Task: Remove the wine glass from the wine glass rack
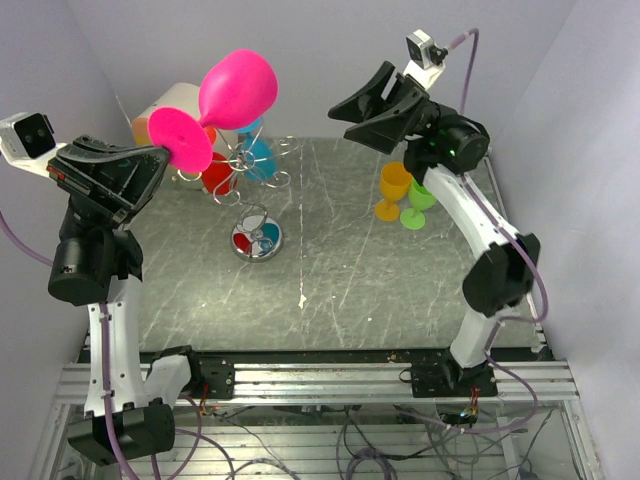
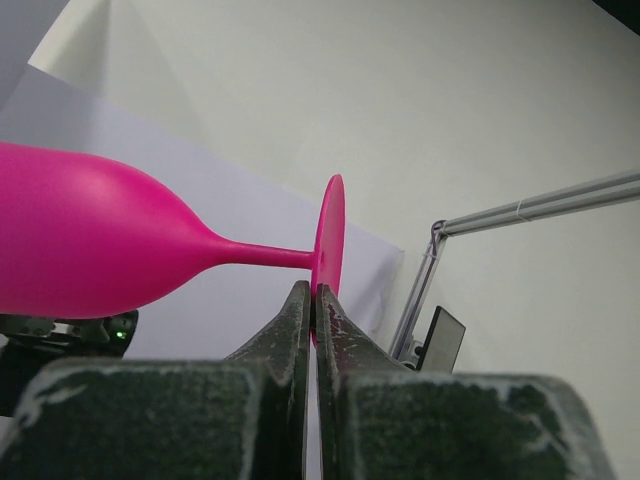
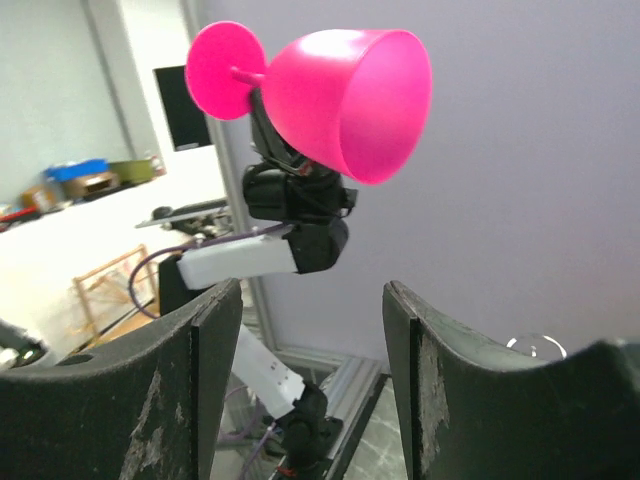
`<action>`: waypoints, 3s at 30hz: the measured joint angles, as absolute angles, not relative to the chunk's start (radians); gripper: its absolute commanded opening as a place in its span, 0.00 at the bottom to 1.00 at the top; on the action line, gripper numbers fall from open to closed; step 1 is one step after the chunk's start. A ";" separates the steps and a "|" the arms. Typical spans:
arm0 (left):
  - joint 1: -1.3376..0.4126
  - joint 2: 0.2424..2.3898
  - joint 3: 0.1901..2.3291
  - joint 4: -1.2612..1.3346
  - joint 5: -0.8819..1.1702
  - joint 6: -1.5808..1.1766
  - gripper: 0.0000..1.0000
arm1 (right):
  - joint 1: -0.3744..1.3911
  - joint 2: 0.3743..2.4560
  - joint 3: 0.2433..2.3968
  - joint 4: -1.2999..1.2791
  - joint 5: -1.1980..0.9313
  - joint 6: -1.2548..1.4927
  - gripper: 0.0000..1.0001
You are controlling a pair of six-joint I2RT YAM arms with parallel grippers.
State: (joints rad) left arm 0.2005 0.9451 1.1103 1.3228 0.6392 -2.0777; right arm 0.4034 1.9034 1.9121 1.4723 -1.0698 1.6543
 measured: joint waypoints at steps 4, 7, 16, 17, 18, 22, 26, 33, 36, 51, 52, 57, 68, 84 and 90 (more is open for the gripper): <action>0.192 0.923 1.076 1.335 0.641 -2.088 0.07 | 0.448 2.015 2.075 1.500 -1.059 1.730 0.56; 0.180 0.903 1.050 1.341 0.641 -2.089 0.07 | 0.489 2.022 2.083 1.487 -1.065 1.711 0.57; 0.151 0.827 0.918 1.343 0.645 -2.095 0.07 | 0.579 1.964 2.017 1.441 -1.078 1.598 0.57; 0.148 0.822 0.903 1.343 0.648 -2.095 0.07 | 0.585 1.962 2.012 1.446 -1.077 1.596 0.57; 0.146 0.816 0.887 1.343 0.649 -2.096 0.07 | 0.590 1.960 2.004 1.451 -1.077 1.596 0.56; 0.142 0.807 0.844 1.341 0.653 -2.096 0.07 | 0.609 1.960 1.970 1.465 -1.071 1.597 0.55; 0.140 0.805 0.830 1.340 0.656 -2.096 0.07 | 0.635 1.960 1.932 1.474 -1.066 1.596 0.46; 0.140 0.804 0.829 1.341 0.660 -2.102 0.07 | 0.649 1.958 1.890 1.499 -1.053 1.604 0.01; 0.139 0.804 0.821 1.337 0.651 -2.106 0.17 | 0.649 1.953 1.888 1.515 -1.047 1.632 0.00; 0.137 0.694 0.779 0.934 0.716 -1.951 0.52 | 0.544 1.496 1.576 0.926 -1.002 1.095 0.00; 0.137 0.690 0.790 0.878 0.723 -1.913 0.52 | 0.535 1.442 1.589 0.778 -0.940 0.975 0.00; 0.134 0.701 1.039 0.267 0.701 -1.491 0.51 | 0.533 1.235 1.724 0.194 -0.434 0.487 0.00; 0.134 0.761 1.501 -0.506 0.391 -0.783 0.50 | 0.349 1.284 1.738 -0.429 0.625 0.145 0.00; 0.134 0.937 1.488 -0.693 0.318 -0.634 0.48 | -0.079 1.445 1.530 -0.809 0.332 0.318 0.00; 0.134 0.984 1.489 -0.704 0.317 -0.622 0.48 | -0.099 1.528 1.524 -0.814 0.181 0.331 0.00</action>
State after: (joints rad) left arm 0.1337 0.9840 1.4895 -0.7036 0.3172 -0.6224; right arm -0.0990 1.5284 1.5242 -0.8143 0.1810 0.3309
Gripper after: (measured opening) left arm 0.485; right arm 0.024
